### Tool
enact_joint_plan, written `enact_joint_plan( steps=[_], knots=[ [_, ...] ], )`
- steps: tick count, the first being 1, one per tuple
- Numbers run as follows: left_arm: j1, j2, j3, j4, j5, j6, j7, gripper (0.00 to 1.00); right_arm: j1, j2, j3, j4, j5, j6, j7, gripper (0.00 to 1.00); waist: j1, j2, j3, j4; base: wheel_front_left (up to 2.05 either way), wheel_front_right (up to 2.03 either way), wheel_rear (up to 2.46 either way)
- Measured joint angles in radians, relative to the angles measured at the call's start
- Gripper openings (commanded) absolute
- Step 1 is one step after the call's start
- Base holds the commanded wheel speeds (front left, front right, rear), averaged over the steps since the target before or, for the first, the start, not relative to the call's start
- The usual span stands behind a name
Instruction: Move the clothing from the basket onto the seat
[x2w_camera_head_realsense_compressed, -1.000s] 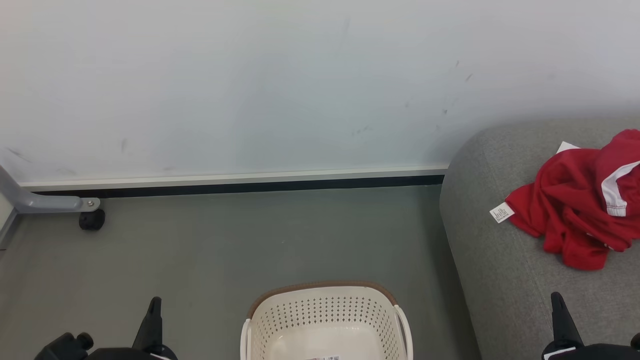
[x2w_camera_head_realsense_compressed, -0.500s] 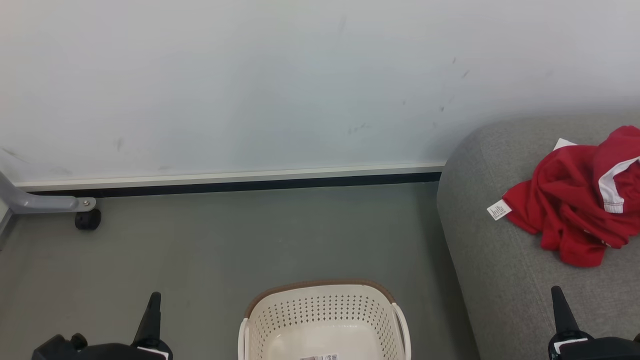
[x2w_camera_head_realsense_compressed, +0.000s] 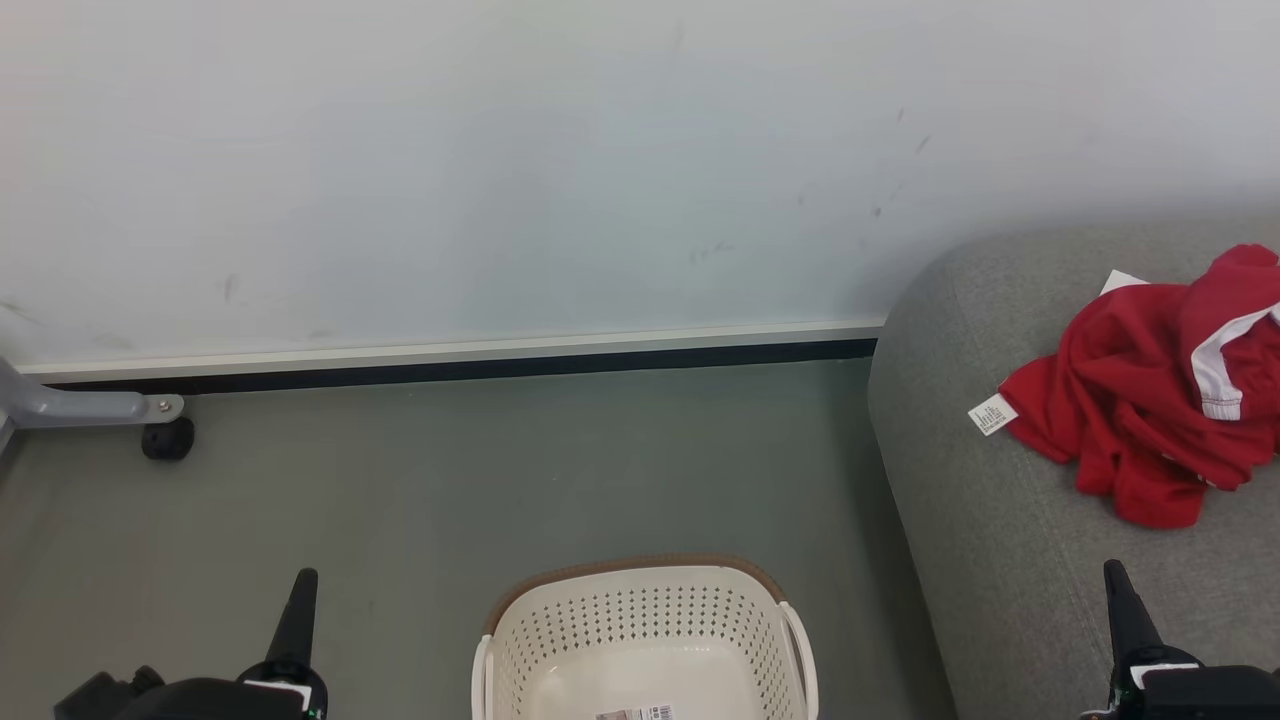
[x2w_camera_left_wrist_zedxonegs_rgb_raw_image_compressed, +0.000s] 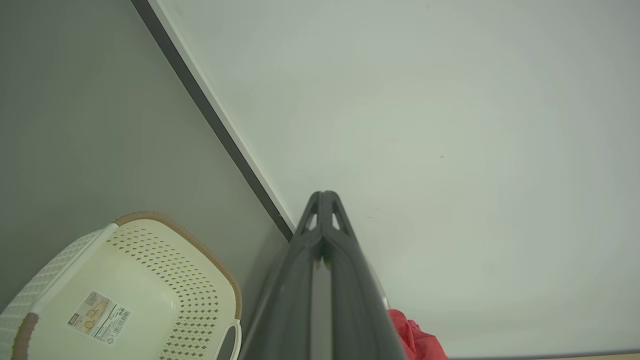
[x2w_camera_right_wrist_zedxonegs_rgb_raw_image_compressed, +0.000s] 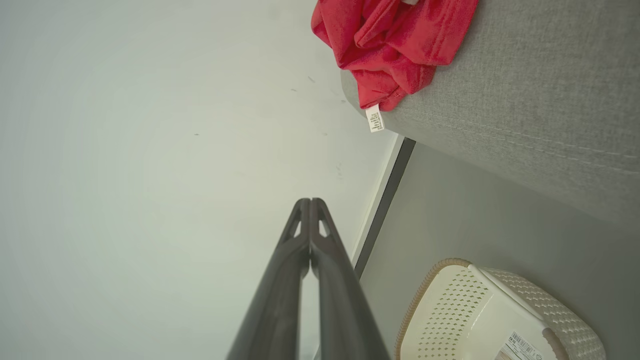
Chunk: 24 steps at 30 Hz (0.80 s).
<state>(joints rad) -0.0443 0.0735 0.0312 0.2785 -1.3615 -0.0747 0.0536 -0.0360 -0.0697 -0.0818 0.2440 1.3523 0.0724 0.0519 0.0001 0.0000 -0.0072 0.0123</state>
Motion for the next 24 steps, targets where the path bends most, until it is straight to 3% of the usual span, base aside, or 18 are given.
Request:
enact_joint_plan(
  steps=[20, 24],
  knots=[
    [-0.034, -0.029, 0.058, 0.016, -0.222, -0.049, 0.059, 0.00, -0.043, 0.024, -0.050, 0.053, 0.240, 0.044, 0.059, 0.00, 0.0000, 0.0000, 0.009, -0.012, 0.00, 0.00, 0.00],
    [-0.034, -0.030, 0.060, 0.017, -0.238, -0.049, 0.060, 0.00, -0.055, 0.026, -0.052, 0.055, 0.243, 0.045, 0.062, 0.00, 0.0000, 0.0000, 0.009, -0.012, 0.00, 0.00, 0.00]
  ],
)
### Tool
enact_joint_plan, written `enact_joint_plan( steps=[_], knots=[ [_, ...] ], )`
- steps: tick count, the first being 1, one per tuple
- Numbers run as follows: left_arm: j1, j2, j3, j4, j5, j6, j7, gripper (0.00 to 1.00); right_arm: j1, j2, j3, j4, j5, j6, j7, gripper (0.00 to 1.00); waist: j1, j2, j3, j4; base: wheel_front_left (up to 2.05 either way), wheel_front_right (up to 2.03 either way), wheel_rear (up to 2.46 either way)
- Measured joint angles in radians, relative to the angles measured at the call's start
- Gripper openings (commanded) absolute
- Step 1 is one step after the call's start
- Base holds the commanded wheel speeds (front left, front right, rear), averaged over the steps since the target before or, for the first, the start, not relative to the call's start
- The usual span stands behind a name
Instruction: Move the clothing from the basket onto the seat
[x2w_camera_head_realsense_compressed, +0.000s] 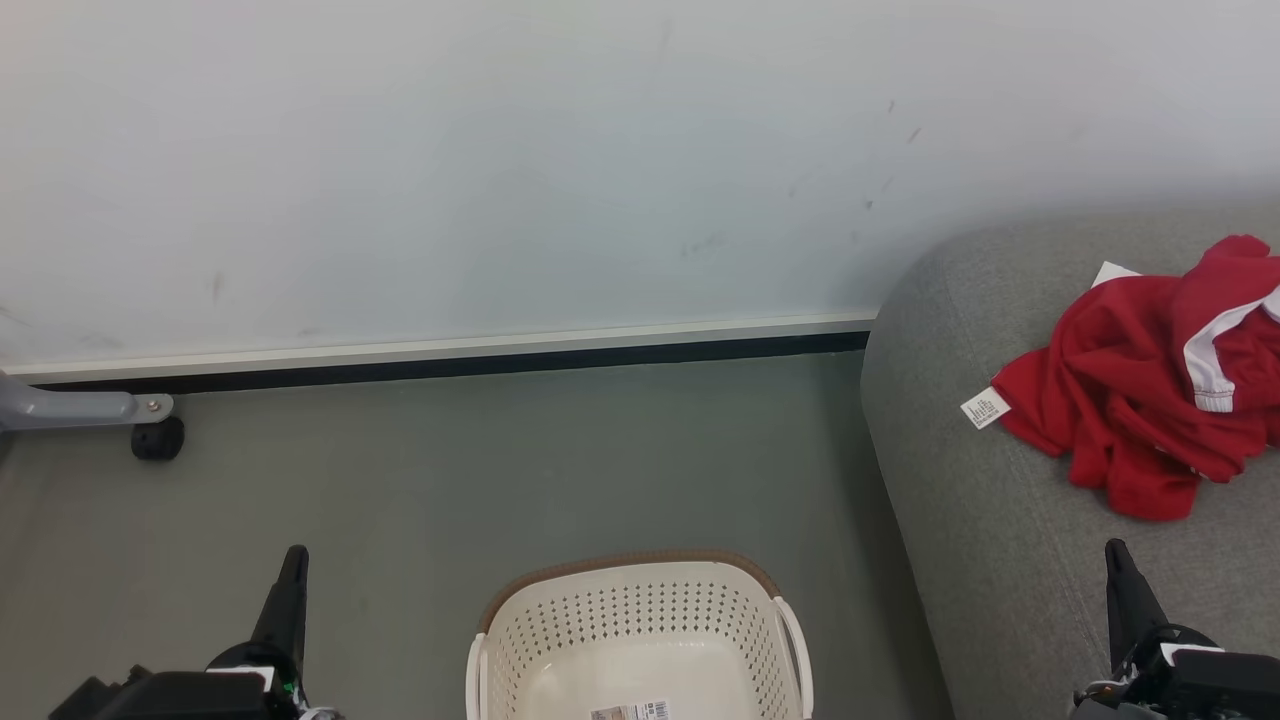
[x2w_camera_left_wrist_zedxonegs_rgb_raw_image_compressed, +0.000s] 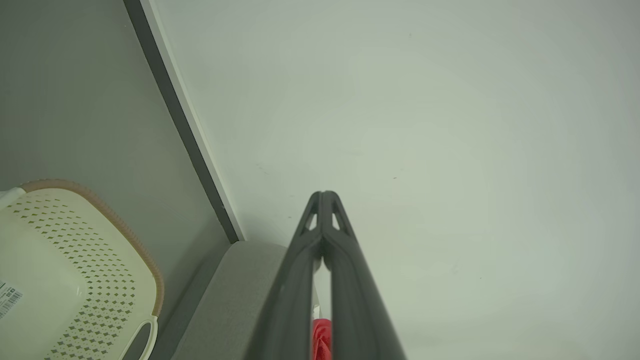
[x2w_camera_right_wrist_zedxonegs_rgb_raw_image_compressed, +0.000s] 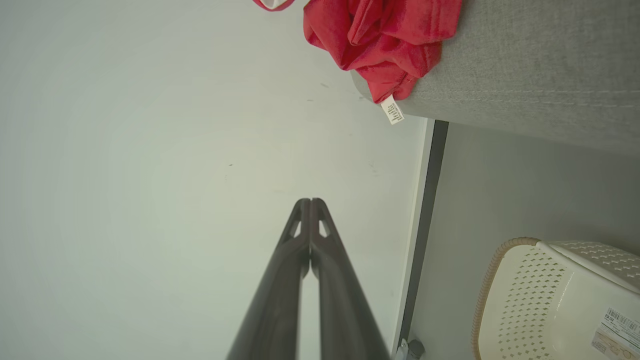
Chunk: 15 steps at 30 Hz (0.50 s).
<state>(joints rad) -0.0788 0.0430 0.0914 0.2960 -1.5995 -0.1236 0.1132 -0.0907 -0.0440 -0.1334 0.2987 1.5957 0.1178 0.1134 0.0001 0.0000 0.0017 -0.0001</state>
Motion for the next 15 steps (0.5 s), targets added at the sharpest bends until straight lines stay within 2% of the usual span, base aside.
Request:
enact_joint_plan(
  steps=[15],
  knots=[
    [0.000, 0.000, 0.000, 0.000, 0.000, 0.000, 0.000, 0.00, -0.001, 0.000, 0.000, 0.000, 0.000, 0.001, 0.000, 0.00, 0.0000, 0.0000, 0.000, 0.000, 0.00, 0.00, 0.00]
  ],
)
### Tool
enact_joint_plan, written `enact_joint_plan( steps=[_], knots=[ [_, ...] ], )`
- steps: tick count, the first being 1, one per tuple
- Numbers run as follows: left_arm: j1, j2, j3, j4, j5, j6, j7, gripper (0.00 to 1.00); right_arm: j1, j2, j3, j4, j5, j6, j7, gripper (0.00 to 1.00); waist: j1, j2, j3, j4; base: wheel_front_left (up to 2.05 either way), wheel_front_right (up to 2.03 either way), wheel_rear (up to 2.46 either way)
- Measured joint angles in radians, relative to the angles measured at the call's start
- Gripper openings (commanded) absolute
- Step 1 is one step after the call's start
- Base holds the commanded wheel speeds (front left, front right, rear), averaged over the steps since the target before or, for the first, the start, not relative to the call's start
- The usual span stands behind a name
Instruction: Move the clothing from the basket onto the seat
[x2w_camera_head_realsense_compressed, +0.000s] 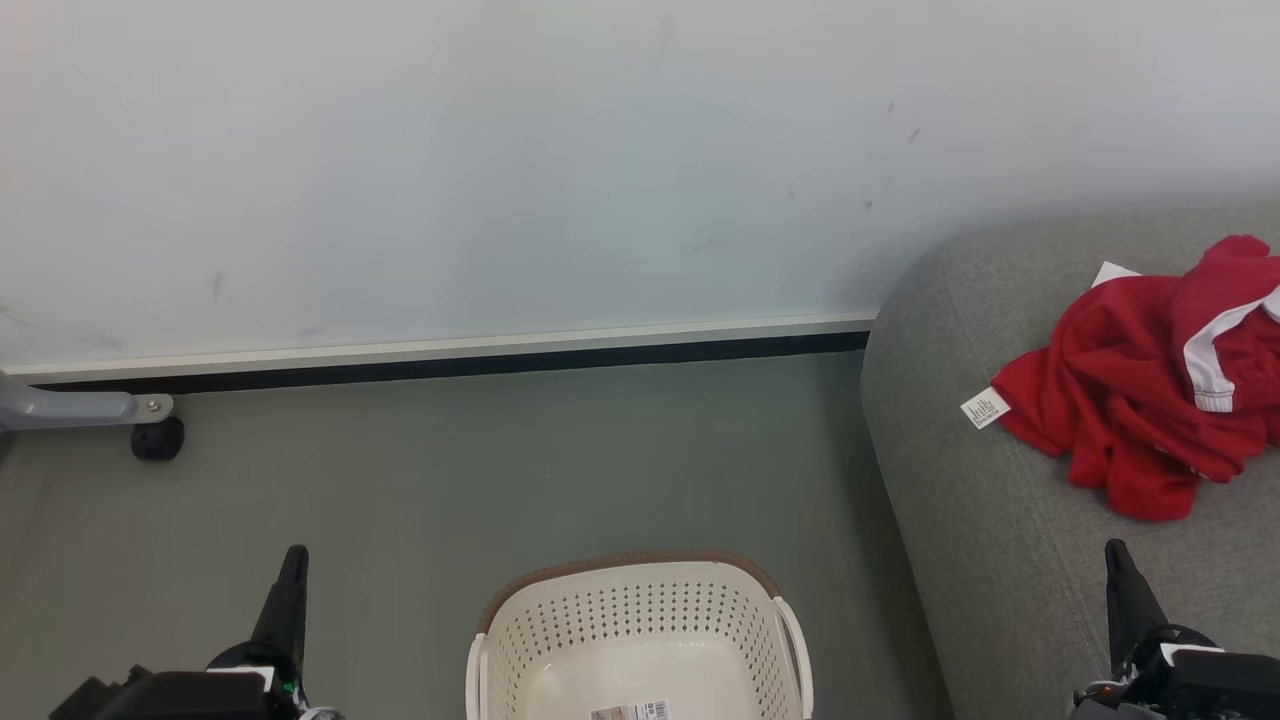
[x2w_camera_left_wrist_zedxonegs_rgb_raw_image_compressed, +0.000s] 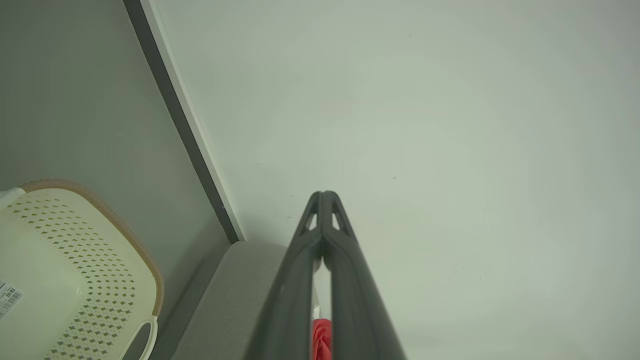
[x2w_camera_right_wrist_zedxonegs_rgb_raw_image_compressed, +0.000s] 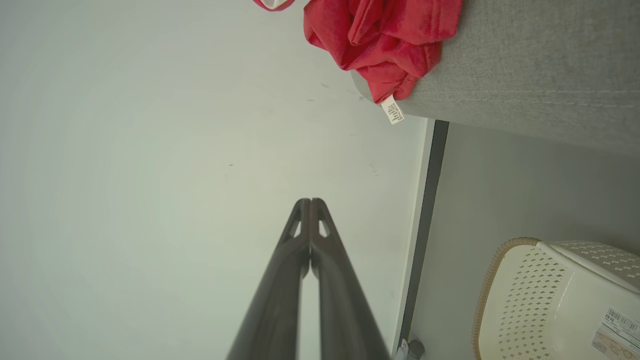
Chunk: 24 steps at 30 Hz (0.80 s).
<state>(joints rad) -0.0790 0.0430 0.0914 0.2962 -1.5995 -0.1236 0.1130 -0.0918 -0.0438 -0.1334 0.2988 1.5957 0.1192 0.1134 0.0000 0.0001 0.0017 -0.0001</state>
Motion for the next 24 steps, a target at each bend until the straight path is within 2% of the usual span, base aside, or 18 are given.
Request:
enact_joint_plan(
  steps=[24],
  knots=[
    [0.000, 0.000, 0.000, 0.000, 0.000, 0.000, 0.000, 0.00, 0.000, 0.000, 0.000, 0.000, 0.000, 0.001, 0.000, 0.00, -0.0001, 0.0000, 0.000, 0.000, 0.00, 0.00, 0.00]
  ],
)
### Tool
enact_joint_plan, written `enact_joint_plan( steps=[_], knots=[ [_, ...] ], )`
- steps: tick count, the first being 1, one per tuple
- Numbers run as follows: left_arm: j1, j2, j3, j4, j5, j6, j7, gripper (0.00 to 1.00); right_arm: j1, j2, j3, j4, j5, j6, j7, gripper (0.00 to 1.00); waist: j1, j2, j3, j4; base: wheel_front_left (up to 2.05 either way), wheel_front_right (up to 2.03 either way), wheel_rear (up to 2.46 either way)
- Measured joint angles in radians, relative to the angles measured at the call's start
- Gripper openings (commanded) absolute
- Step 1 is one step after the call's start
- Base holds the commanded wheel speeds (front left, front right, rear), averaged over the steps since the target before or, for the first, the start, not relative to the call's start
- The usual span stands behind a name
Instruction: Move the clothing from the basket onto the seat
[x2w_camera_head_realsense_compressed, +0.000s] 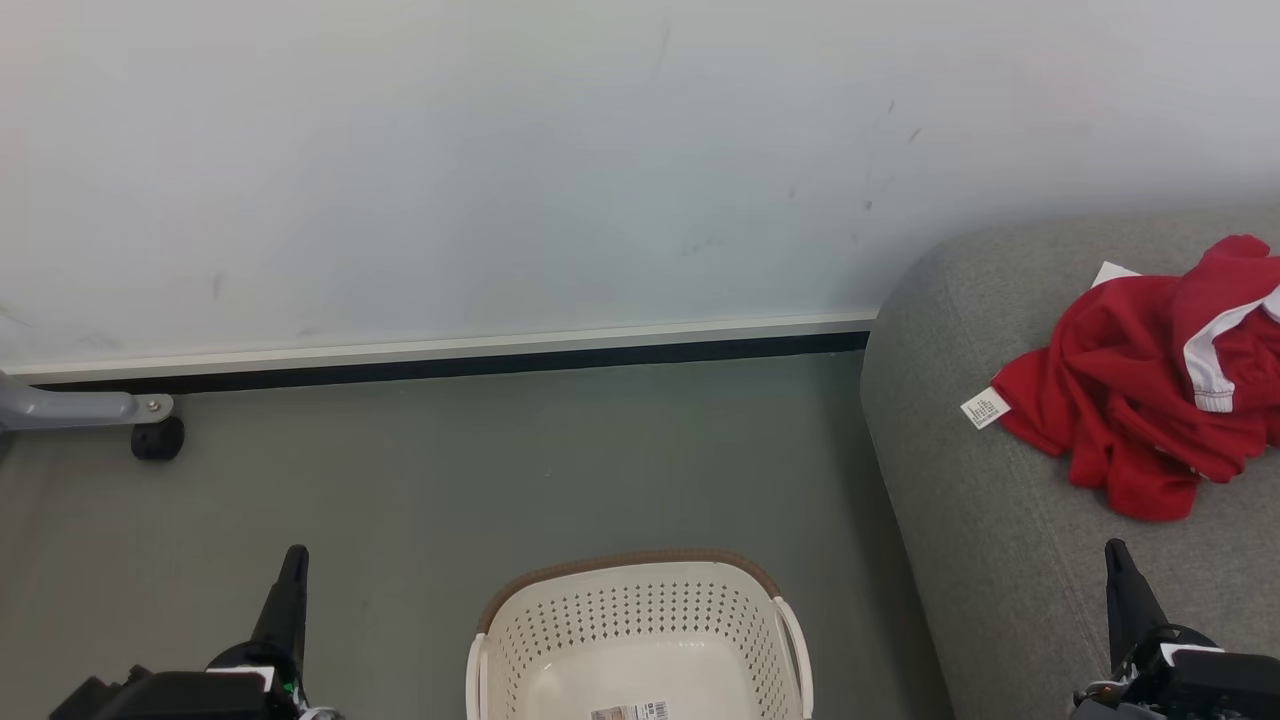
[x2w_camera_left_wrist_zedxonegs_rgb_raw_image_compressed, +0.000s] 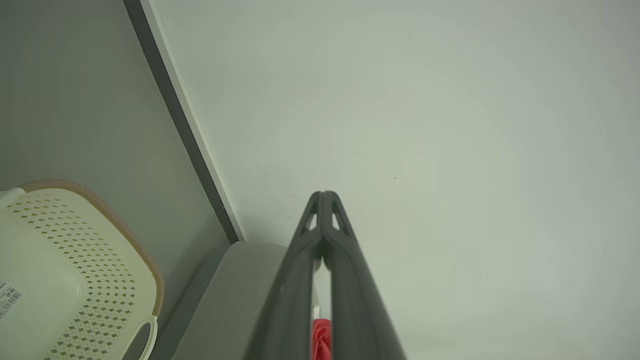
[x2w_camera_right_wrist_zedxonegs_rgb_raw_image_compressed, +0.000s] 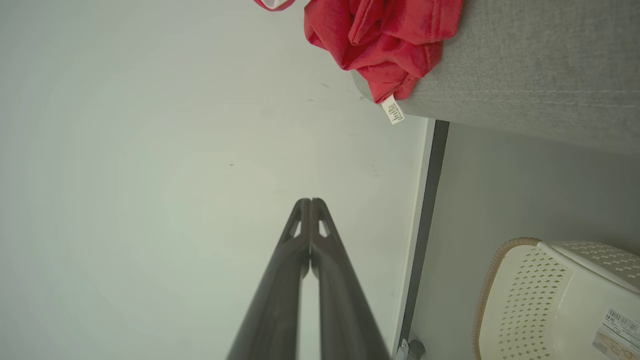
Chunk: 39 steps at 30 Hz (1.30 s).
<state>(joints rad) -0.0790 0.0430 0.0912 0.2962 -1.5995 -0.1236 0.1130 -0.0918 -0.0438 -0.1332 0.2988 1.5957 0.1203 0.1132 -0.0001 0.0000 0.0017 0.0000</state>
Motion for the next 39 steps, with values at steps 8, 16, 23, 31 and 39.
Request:
enact_joint_plan(
  steps=[8, 16, 23, 31, 39],
  knots=[
    [0.000, 0.000, 0.000, 0.000, 0.000, 0.000, 0.000, 0.00, 0.000, 0.000, 0.000, 0.000, 0.000, 0.000, 0.000, 0.00, 0.0000, 0.0000, 0.000, 0.000, 0.00, 0.00, 0.00],
    [0.000, 0.000, 0.000, 0.000, -0.001, 0.000, 0.000, 0.00, 0.000, 0.000, 0.000, 0.000, 0.000, 0.000, 0.000, 0.00, 0.0000, 0.0000, 0.000, 0.000, 0.00, 0.00, 0.00],
    [0.000, 0.000, 0.000, 0.000, -0.001, 0.000, 0.000, 0.00, 0.000, 0.000, 0.000, 0.000, 0.000, 0.000, 0.000, 0.00, 0.0000, 0.0000, 0.000, 0.000, 0.00, 0.00, 0.00],
    [0.000, 0.000, 0.000, 0.000, -0.001, 0.000, 0.000, 0.00, 0.000, 0.000, 0.000, 0.000, 0.000, 0.000, 0.000, 0.00, 0.0001, 0.0000, 0.000, 0.000, 0.00, 0.00, 0.00],
    [0.000, 0.000, 0.000, 0.000, -0.001, 0.000, 0.000, 0.00, 0.000, 0.000, 0.000, 0.000, 0.000, 0.000, 0.000, 0.00, 0.0002, 0.0000, 0.000, 0.000, 0.00, 0.00, 0.00]
  ],
)
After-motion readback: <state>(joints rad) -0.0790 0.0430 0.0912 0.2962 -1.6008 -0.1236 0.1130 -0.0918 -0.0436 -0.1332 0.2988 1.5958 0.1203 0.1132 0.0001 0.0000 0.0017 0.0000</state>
